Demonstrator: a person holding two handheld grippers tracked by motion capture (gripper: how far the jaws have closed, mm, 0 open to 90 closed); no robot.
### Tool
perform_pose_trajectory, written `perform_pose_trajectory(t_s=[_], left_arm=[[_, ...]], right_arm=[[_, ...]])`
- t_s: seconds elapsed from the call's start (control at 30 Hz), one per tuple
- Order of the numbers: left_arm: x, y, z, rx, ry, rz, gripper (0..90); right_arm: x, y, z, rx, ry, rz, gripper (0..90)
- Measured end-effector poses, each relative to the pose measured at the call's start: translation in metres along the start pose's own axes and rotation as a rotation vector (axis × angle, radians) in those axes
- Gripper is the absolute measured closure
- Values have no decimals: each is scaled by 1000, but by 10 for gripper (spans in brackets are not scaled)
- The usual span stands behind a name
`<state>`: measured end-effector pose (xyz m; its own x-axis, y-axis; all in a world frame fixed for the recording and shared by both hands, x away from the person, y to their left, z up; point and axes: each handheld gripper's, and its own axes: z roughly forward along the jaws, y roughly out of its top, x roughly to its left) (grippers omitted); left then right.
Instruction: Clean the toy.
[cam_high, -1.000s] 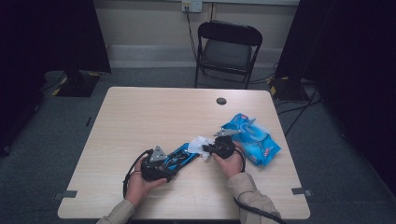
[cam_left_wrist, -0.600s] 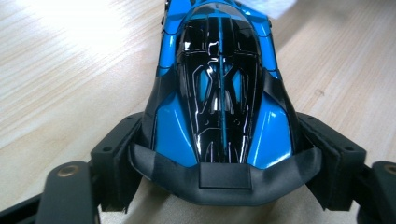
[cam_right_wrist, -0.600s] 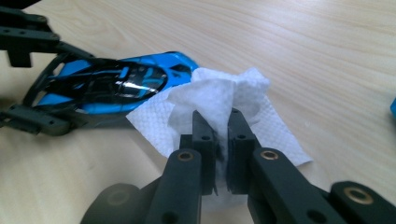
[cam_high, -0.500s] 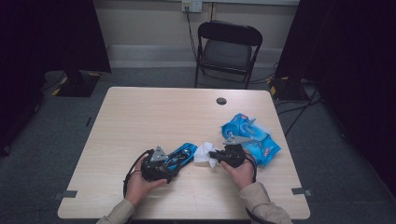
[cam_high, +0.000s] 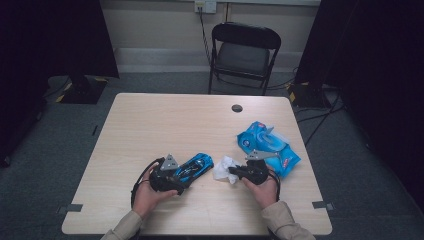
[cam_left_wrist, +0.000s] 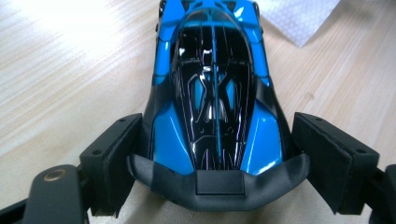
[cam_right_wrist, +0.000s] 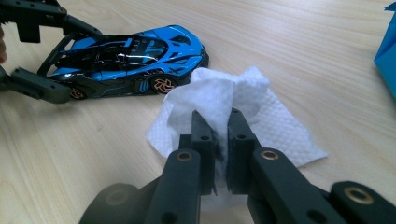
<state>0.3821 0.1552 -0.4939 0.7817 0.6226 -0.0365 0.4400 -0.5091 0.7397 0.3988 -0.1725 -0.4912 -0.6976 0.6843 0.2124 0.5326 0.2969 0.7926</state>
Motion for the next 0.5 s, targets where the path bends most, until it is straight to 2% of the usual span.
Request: perform_pose_trajectory(t_s=[0.13,0.2,0.27,0.37,0.47,0.5], left_arm=[[2,3,-6,3,-15,-38,184],[5,6,-10,8,-9,-34,182],[5,9,-13,0,-31,-50,182],[5,19,-20,-14,-41,-66,175],[5,30,-25,-20,-53,-42,208],[4,33,-25,-26,-66,-39,258]], right_arm=[[0,0,1,1,2,-1,848],[0,0,1,3,3,-6,847],[0,0,0,-2,8,-5,847],[0,1,-1,-9,16,-1,847],[0,1,-1,-10,21,-2,847],[1,1,-1,-9,23,-4,847]])
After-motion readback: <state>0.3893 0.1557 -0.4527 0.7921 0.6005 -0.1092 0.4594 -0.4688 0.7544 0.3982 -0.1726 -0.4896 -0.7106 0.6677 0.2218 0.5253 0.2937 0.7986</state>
